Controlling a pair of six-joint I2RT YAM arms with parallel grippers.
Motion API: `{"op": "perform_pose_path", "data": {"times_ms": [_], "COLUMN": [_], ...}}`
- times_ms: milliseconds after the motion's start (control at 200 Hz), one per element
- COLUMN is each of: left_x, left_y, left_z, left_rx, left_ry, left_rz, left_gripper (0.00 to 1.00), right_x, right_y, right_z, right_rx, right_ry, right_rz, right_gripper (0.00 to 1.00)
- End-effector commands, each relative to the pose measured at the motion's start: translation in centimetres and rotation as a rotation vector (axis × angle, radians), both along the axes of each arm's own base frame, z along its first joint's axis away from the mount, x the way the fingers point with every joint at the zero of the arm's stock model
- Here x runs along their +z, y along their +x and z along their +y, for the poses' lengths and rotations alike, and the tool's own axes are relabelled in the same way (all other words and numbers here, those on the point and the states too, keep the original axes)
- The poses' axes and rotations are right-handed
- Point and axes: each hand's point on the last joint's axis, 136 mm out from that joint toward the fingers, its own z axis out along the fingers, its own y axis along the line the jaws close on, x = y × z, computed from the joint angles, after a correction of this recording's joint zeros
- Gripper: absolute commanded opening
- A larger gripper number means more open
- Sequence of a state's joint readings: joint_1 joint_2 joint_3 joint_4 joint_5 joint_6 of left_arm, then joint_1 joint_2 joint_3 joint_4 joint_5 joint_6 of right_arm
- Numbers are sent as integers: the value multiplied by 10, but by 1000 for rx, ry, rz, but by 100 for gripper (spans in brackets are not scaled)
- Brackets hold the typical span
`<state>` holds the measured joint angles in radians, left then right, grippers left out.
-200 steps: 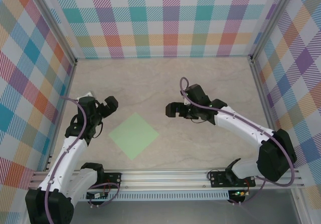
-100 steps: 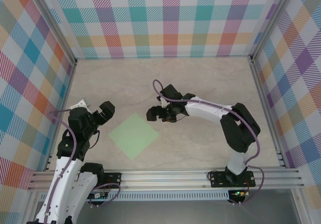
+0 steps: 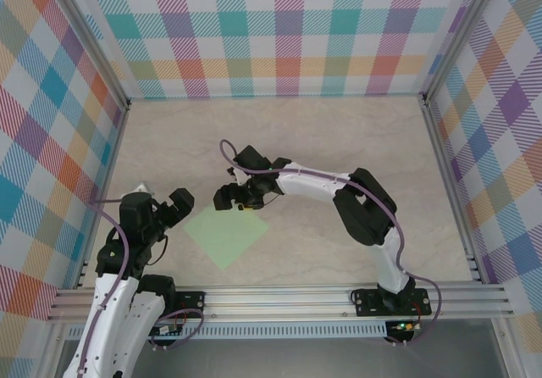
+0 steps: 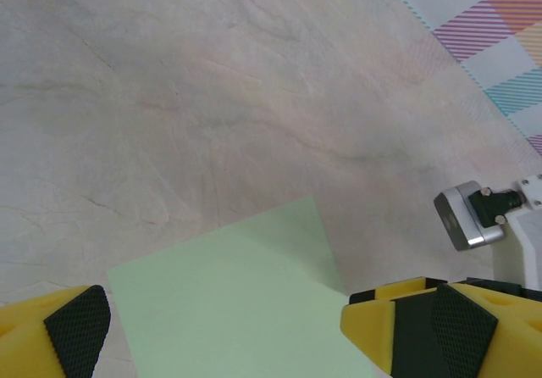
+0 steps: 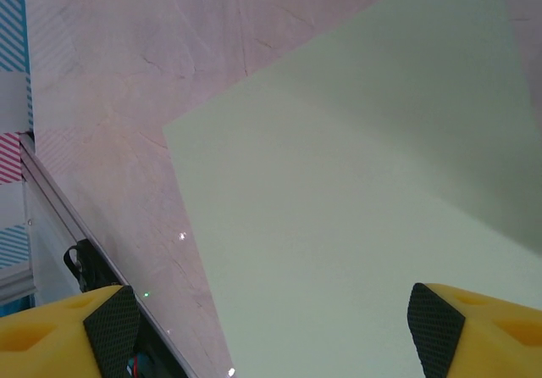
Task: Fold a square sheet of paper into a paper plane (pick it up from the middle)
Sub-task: Move the square sheet of paper to the center of the table.
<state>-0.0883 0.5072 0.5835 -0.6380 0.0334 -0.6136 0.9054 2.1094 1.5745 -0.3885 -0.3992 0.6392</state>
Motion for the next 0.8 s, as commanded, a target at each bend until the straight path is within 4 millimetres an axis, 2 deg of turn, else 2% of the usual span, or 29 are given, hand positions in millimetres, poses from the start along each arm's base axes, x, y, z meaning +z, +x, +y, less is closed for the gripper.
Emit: {"op": "perform_pose_path", "data": {"times_ms": [0, 115, 255, 325, 440, 580, 700, 795], "left_x": [-9, -13, -16, -14, -17, -23, -26, -27], "left_y": [-7, -9, -10, -8, -10, -6, -2, 2], "left_z": [6, -1, -12, -16, -18, -30, -36, -46], "left_rx": [24, -13, -62, -79, -88, -121, -142, -189], "left_ry": [10, -9, -56, -70, -76, -148, -172, -213], "left_rz": [34, 41, 47, 37, 56, 49, 57, 59], "left_gripper": [100, 100, 100, 100, 100, 100, 100, 100], "right_x": [-16, -35, -57, -62, -66, -67, -65, -62], "right_y": [-9, -9, -2, 2, 12, 22, 19, 14], "right_z": [7, 0, -33, -49, -86, -137, -185, -208], "right_rx": [24, 4, -60, -99, -211, -387, -553, -627], "right_ry": [-32, -100, -261, -312, -392, -447, -493, -479], "right_rz": [65, 75, 27, 10, -13, -7, 3, 6], "right_gripper": [86, 86, 86, 86, 86, 86, 86, 86]}}
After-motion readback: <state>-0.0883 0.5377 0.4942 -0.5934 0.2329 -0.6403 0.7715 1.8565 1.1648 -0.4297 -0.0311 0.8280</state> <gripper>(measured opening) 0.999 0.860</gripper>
